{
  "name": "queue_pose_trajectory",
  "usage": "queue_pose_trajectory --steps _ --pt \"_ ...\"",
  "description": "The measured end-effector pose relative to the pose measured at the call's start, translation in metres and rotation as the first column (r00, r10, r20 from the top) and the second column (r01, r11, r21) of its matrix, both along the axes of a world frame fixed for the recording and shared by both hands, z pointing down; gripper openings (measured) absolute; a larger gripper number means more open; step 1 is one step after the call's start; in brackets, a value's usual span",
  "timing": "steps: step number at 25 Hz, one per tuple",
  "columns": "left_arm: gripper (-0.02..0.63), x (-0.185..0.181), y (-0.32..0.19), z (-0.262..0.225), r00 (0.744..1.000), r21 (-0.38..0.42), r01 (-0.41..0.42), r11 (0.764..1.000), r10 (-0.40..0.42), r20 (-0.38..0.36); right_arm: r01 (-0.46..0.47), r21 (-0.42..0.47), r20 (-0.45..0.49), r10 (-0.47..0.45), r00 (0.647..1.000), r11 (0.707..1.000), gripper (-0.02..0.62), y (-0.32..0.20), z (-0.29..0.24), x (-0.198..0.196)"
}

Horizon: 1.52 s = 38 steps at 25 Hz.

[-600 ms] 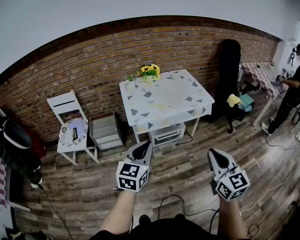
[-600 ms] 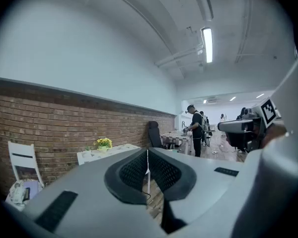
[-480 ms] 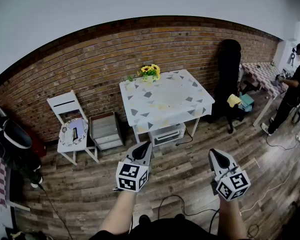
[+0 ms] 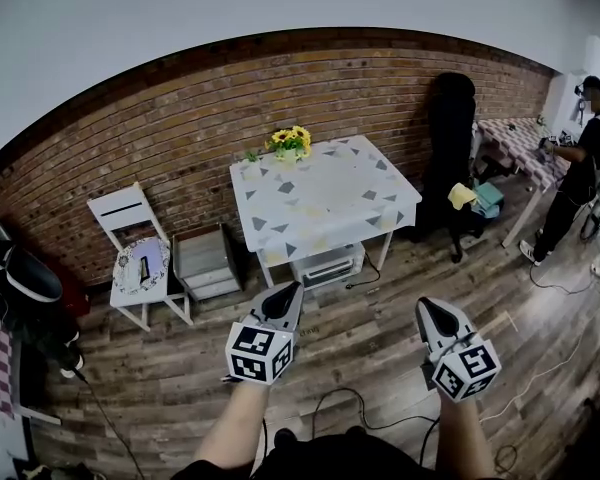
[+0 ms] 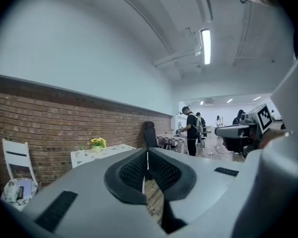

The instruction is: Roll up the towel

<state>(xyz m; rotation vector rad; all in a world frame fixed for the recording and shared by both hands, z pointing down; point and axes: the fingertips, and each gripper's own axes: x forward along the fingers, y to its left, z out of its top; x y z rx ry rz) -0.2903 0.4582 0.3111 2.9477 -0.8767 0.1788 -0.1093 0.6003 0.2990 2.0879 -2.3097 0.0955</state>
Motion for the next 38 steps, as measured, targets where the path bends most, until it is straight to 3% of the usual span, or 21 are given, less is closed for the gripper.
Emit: queue_pose_trajectory --steps 14,19,28,38 --pt "0.020 0.078 0.046 0.011 1.000 -0.005 -0.012 1.000 0.013 0.022 0.028 -0.012 0.037 -0.027 0.999 1.000 0.014 0.046 0.012 0.066" --pt "0.020 0.087 0.032 0.021 1.000 -0.015 -0.002 1.000 0.002 0.026 0.031 -0.039 0.049 -0.029 0.998 0.999 0.014 0.035 0.024 0.077" --pt "0.020 0.111 -0.055 0.048 1.000 -0.061 0.013 0.998 -0.013 0.002 0.061 -0.085 0.035 -0.058 0.998 0.994 0.014 -0.053 0.037 0.093" --pt "0.020 0.130 -0.201 0.056 1.000 -0.108 0.015 0.994 -0.016 -0.006 0.105 -0.156 0.053 -0.098 0.994 0.982 0.014 -0.212 0.039 0.104"
